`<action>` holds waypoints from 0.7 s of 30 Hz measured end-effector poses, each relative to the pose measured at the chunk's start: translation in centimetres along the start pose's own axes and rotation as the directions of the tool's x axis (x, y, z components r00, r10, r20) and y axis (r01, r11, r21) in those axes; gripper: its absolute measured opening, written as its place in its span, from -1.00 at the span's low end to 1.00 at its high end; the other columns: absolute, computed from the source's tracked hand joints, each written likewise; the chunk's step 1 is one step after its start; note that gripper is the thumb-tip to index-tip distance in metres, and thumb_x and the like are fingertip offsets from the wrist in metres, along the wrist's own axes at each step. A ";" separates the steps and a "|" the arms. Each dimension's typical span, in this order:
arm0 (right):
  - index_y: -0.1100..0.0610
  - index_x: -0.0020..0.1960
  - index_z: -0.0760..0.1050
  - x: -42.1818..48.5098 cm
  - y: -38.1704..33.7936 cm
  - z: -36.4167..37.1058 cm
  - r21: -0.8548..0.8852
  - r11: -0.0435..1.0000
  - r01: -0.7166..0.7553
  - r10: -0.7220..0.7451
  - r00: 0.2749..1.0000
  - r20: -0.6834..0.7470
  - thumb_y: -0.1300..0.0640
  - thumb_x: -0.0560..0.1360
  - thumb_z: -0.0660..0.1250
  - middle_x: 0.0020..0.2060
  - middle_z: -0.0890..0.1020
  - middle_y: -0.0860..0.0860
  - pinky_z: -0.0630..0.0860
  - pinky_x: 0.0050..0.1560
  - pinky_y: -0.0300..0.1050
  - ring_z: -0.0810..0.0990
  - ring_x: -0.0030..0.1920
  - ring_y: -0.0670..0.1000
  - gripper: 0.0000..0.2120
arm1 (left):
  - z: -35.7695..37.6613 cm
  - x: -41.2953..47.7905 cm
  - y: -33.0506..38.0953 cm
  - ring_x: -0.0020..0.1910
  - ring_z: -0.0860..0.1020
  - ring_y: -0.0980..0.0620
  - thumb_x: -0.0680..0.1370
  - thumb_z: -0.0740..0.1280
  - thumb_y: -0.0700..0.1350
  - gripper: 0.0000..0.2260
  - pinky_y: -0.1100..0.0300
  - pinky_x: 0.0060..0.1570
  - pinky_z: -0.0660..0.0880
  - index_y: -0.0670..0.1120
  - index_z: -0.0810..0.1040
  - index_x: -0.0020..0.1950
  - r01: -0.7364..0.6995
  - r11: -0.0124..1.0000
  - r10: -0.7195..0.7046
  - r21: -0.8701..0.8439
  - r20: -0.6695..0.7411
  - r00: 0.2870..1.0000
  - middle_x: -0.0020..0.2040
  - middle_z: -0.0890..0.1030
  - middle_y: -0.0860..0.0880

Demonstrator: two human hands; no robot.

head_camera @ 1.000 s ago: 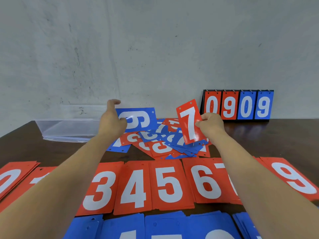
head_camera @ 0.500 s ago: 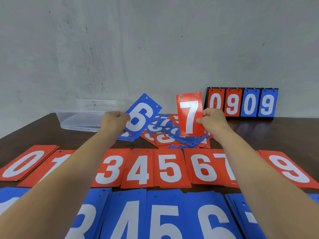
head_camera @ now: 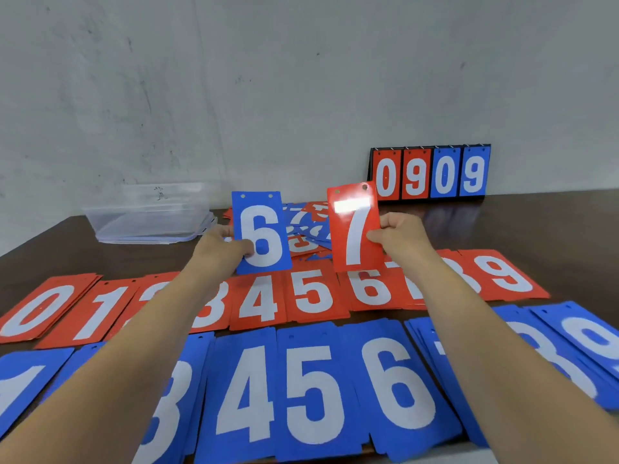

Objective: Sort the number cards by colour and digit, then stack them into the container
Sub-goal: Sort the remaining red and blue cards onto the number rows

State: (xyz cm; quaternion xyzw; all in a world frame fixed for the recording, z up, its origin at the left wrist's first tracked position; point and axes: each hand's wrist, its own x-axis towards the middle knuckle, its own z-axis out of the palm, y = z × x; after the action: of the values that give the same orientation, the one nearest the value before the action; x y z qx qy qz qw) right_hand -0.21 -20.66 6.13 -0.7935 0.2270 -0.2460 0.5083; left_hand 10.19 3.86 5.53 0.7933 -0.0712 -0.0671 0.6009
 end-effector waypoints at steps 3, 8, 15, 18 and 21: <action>0.14 0.00 0.57 -2.0 0.5 -1.4 0.021 0.999 -0.049 0.050 0.997 -0.059 0.23 0.54 0.35 -0.05 0.64 0.01 0.59 0.00 -0.08 0.63 0.00 0.05 -0.94 | 0.9 -1.6 -0.2 -0.03 0.64 -0.09 0.54 0.38 -0.16 -0.91 -0.05 0.02 0.60 -0.07 0.49 0.00 0.005 1.000 -0.005 -0.014 0.006 1.000 0.05 0.63 -0.12; 0.12 0.04 0.56 -4.2 1.7 -4.7 0.055 0.993 -0.101 0.109 0.981 -0.161 0.22 0.55 0.34 0.03 0.66 0.06 0.59 0.06 -0.01 0.63 -0.02 0.04 -0.92 | 3.3 -4.7 0.2 -0.04 0.65 -0.10 0.56 0.37 -0.15 -0.86 0.06 -0.14 0.61 -0.23 0.57 0.01 0.096 0.991 -0.092 -0.094 0.053 0.994 0.00 0.66 -0.16; 0.18 0.22 0.53 -5.1 3.5 -9.0 0.029 0.989 -0.148 0.151 0.968 -0.202 0.22 0.53 0.37 0.05 0.64 0.05 0.58 0.06 -0.01 0.62 0.01 0.06 -0.74 | 6.4 -9.1 0.4 -0.23 0.65 0.05 0.56 0.37 -0.14 -0.88 0.20 -0.28 0.55 -0.07 0.58 -0.18 0.128 0.983 -0.114 -0.129 0.112 0.987 -0.18 0.65 -0.01; 0.18 0.22 0.54 -4.4 4.5 -10.4 0.011 0.987 -0.161 0.159 0.964 -0.215 0.21 0.52 0.38 0.11 0.64 0.09 0.56 0.12 0.04 0.62 0.04 0.08 -0.73 | 7.5 -10.3 0.9 -0.33 0.66 0.08 0.55 0.38 -0.16 -0.90 0.25 -0.36 0.55 -0.11 0.58 -0.17 0.130 0.986 -0.118 -0.108 0.113 0.987 -0.27 0.67 -0.01; 0.18 0.19 0.55 -3.5 5.4 -11.3 0.020 0.986 -0.168 0.169 0.968 -0.186 0.23 0.51 0.39 0.10 0.65 0.12 0.56 0.16 0.08 0.63 0.04 0.11 -0.74 | 8.5 -11.0 1.3 -0.22 0.69 0.01 0.56 0.37 -0.16 -0.91 0.19 -0.24 0.59 -0.19 0.61 -0.05 0.135 0.987 -0.126 -0.089 0.103 0.987 -0.15 0.71 -0.09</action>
State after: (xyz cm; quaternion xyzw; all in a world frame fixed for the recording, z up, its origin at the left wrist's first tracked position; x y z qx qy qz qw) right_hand -10.53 -28.45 4.69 -0.7438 0.3396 -0.2758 0.5053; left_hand -2.24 -2.39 4.74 0.7623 -0.0447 -0.1481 0.6285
